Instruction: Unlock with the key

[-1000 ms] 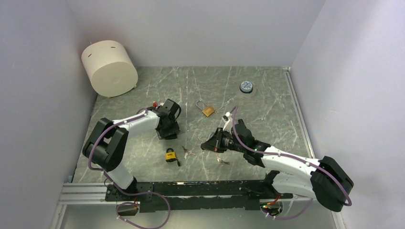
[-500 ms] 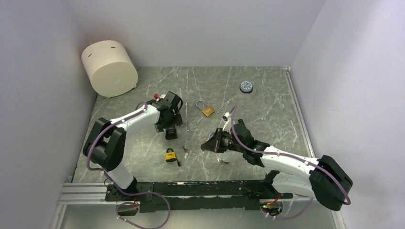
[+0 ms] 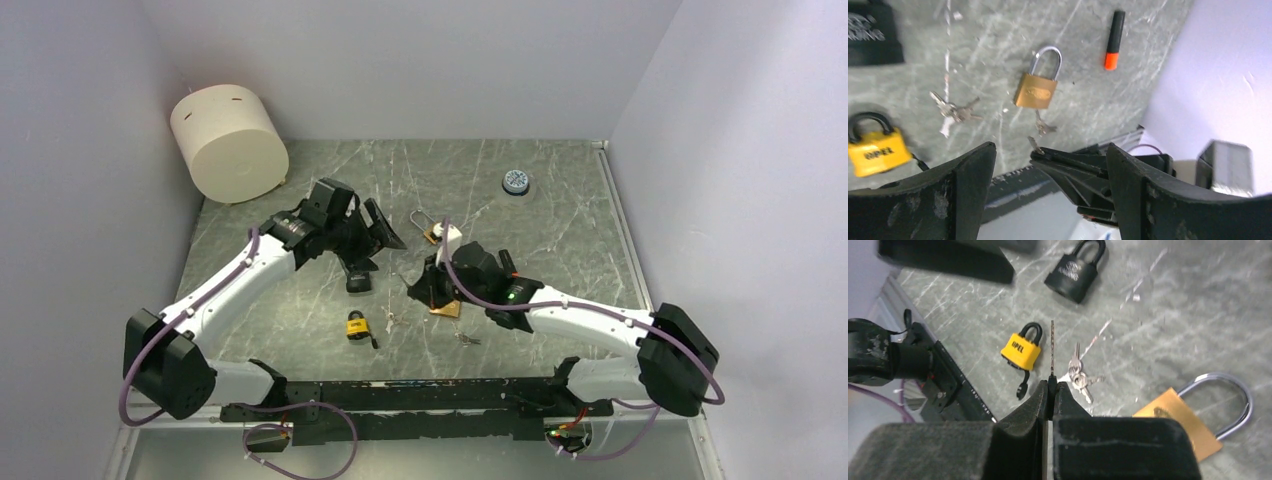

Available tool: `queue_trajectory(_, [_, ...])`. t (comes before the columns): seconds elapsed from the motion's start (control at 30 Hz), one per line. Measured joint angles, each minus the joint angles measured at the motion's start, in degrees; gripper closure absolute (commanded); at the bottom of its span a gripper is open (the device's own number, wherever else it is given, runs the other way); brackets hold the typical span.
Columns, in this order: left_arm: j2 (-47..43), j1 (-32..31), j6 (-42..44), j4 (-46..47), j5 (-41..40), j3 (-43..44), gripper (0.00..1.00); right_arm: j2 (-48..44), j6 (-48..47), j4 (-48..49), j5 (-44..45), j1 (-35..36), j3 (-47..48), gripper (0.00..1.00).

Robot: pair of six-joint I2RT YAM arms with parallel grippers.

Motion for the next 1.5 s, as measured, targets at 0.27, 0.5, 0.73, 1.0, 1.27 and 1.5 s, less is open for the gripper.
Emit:
queue_trajectory(0.27, [1.66, -0.09, -6.84, 1.11, 7.02, -4.28, 0.38, 5.81, -8.90, -4.83, 11.63, 7.10, 9.97, 1.00])
queue_trajectory(0.5, [3.15, -0.33, -6.93, 0.81, 7.54, -4.28, 0.60, 7.17, -11.78, -7.82, 15.93, 7.89, 11.54, 1.00])
queue_trajectory(0.73, [4.70, -0.42, -6.25, 0.72, 7.10, -4.28, 0.53, 7.17, -12.81, -8.52, 16.68, 8.07, 12.04, 1.00])
queue_trajectory(1.0, [7.10, -0.46, -5.68, 1.36, 7.08, -4.22, 0.89, 7.23, -12.98, -8.63, 16.41, 8.39, 12.04, 1.00])
queue_trajectory(1.27, [7.08, -0.63, -5.35, 3.50, 8.04, -4.17, 0.97, 7.26, -11.10, -8.85, 16.52, 8.57, 12.07, 0.61])
queue_trajectory(1.5, [4.37, -0.63, 2.05, 7.37, 8.63, -4.33, 0.97, 0.07, -3.52, -0.81, 7.98, 5.68, 5.49, 0.18])
